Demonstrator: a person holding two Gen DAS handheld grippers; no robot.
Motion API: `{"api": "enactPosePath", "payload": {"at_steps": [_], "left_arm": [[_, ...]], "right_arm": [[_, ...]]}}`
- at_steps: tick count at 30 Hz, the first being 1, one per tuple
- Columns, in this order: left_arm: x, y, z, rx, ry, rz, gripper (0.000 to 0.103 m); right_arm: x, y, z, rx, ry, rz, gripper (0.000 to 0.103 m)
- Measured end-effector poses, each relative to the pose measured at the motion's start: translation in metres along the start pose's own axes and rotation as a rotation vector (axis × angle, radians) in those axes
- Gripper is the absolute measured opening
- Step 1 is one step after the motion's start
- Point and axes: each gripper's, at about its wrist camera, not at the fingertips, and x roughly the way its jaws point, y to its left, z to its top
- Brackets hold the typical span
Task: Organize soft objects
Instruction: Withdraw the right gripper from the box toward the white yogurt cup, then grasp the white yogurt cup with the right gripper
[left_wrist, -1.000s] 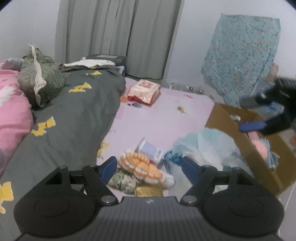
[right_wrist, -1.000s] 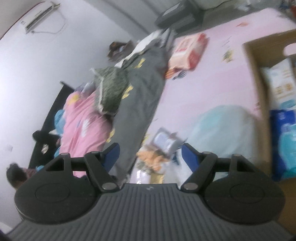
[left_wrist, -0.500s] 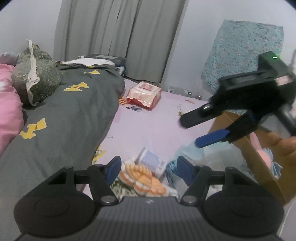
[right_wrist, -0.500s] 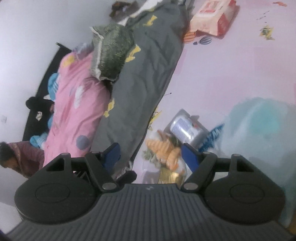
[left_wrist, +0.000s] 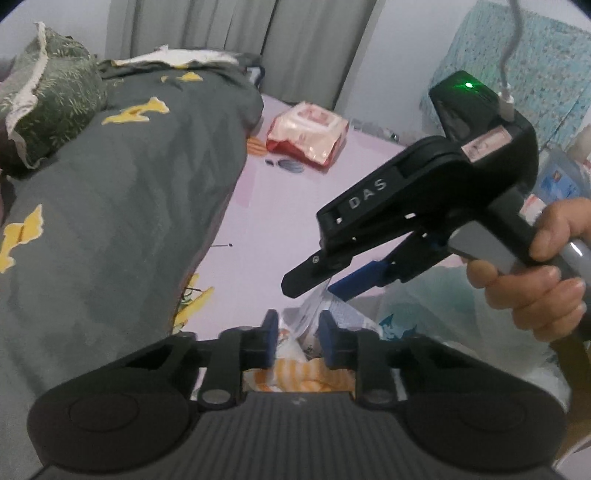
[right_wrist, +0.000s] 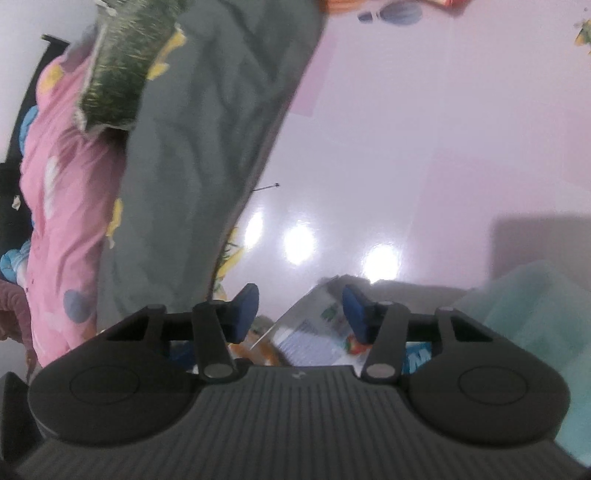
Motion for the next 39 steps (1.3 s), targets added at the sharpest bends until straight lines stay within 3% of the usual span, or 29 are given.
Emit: {"api": "enactPosePath", "payload": {"at_steps": [4, 9, 16, 23, 26, 29, 36, 39], "left_arm": [[0.008, -0.004, 0.006, 0.024, 0.015, 0.002, 0.018], [0.009, -0.009, 0.010, 0.040, 0.020, -0.008, 0.018], [-0.004, -0.020, 0.010, 0.059, -0.012, -0.032, 0.017], [-0.009, -0.026, 0.007, 0.073, -0.013, -0.038, 0.022], [-0.009, -0.029, 0.005, 0.080, 0.000, -0.041, 0.035], [-0.009, -0.035, 0.003, 0.094, 0.009, -0.048, 0.039], [0.003, -0.045, 0.002, 0.100, 0.076, -0.078, 0.051], [0.010, -0.045, 0.003, 0.078, 0.108, -0.073, 0.055]], "right_arm": [[0.010, -0.007, 0.007, 0.008, 0.016, 0.012, 0.026], [0.005, -0.015, 0.006, 0.011, -0.003, 0.041, 0.024], [-0.012, -0.012, 0.007, -0.011, -0.088, 0.137, 0.002], [-0.043, -0.022, -0.008, -0.057, -0.150, 0.124, 0.001], [-0.053, -0.033, -0.019, -0.063, -0.159, 0.088, 0.002], [-0.059, -0.047, -0.033, -0.049, -0.162, 0.072, 0.001], [-0.070, -0.069, -0.043, 0.009, -0.190, 0.109, 0.004], [-0.069, -0.074, -0.039, 0.036, -0.195, 0.146, 0.012]]}}
